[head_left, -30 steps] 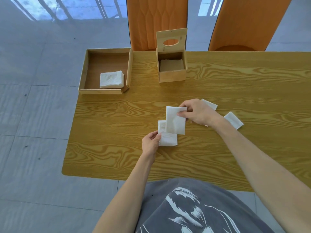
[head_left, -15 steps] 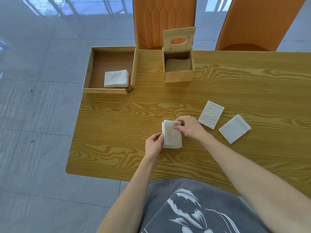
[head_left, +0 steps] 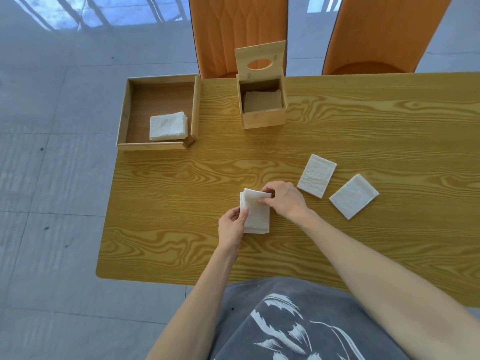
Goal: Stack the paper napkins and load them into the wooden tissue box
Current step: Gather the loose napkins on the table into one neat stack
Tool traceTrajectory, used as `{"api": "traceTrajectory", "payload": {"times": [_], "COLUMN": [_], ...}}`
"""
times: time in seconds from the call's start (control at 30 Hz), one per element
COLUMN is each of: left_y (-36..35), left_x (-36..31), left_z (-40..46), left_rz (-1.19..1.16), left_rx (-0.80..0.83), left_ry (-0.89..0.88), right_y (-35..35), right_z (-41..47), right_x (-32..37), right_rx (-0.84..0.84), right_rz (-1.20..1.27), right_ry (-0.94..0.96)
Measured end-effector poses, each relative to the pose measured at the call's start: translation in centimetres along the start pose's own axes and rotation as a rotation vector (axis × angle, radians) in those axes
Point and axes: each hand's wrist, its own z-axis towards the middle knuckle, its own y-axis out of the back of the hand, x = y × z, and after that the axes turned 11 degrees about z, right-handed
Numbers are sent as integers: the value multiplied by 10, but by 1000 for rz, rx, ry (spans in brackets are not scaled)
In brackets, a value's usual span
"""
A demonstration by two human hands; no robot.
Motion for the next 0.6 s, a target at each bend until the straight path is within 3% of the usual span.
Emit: {"api": "traceTrajectory", "payload": {"times": [0.27, 0.6], "left_y": [0, 2], "left_x": [-1, 1], "left_z": [-2, -3], "left_rz": [40, -6], "left_rx": [-16, 15], "left_ry": [-22, -12], "right_y": [5, 6], "right_z": [0, -11], "right_x": [0, -2], "right_rx": [123, -79], "right_rz": [59, -126], "right_ry": [-49, 35]}}
